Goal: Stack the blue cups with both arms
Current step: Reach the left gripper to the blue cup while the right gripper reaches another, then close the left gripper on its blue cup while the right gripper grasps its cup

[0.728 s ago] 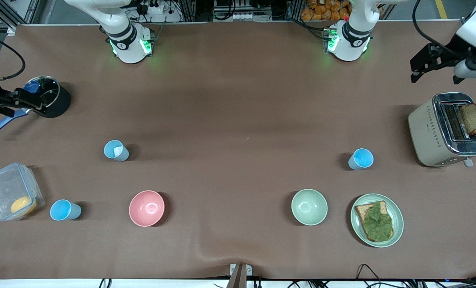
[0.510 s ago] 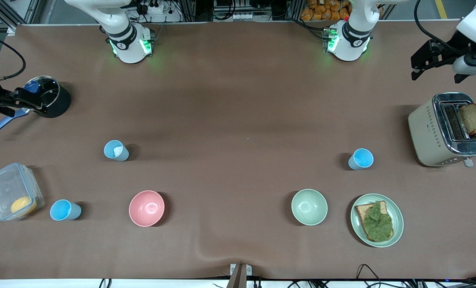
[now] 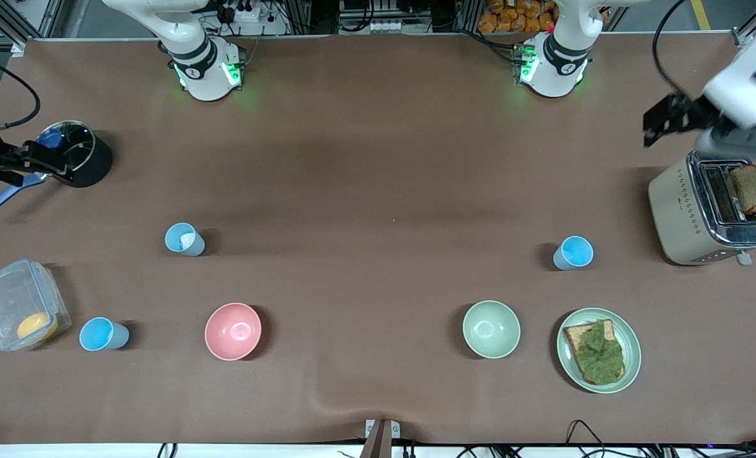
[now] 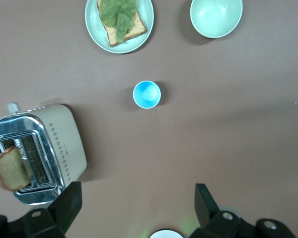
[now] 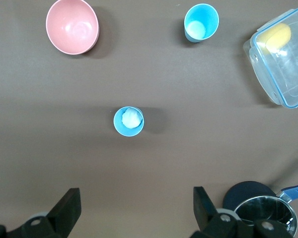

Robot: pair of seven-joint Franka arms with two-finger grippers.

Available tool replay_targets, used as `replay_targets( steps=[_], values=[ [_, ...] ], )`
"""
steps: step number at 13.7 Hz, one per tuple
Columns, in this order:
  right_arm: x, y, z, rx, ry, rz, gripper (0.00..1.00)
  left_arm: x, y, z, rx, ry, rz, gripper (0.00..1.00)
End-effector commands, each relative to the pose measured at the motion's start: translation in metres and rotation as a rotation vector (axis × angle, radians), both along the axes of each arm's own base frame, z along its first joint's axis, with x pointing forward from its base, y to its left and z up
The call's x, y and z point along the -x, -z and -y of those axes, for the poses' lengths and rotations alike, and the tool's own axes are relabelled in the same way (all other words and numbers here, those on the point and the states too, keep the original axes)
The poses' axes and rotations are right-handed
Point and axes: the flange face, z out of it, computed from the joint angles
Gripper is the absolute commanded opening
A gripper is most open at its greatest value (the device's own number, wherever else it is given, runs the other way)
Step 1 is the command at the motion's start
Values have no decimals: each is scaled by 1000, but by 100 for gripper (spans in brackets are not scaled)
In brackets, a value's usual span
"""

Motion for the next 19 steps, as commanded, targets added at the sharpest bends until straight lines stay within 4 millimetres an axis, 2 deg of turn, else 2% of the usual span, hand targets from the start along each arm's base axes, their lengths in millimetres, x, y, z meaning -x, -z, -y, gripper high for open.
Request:
replay_targets(
  steps=[1, 2, 4, 6, 8, 10, 12, 15, 17, 19],
  values=[
    [-6, 6, 5, 9, 18, -27, 100, -34, 28, -14, 40, -37, 42, 100],
    [-11, 23, 3, 5, 15, -57, 100, -46, 52, -29, 69, -69, 26, 100],
    [-14, 49, -7, -15, 3, -150, 100, -68, 120, -29, 92, -84, -17, 100],
    [-20, 71, -8, -18, -9, -192, 100, -80, 183, -24, 89, -104, -18, 100],
    [-31, 113, -5, -20, -6, -255, 100, -82, 239, -16, 95, -127, 22, 100],
    [-42, 149, -11, -15, -16, -269, 100, -80, 283, -17, 99, -131, 42, 100],
    [-38, 194, -28, -24, -30, -265, 100, -84, 317, -24, 73, -126, 22, 100],
    [-25, 244, -30, -29, -15, -233, 100, -89, 341, -59, 20, -133, 17, 100],
    [-20, 264, -30, -22, -10, -197, 100, -88, 359, -67, 23, -146, 7, 100],
    [-16, 282, -28, -14, -3, -156, 100, -77, 381, -67, 22, -145, -24, 100]
  ],
)
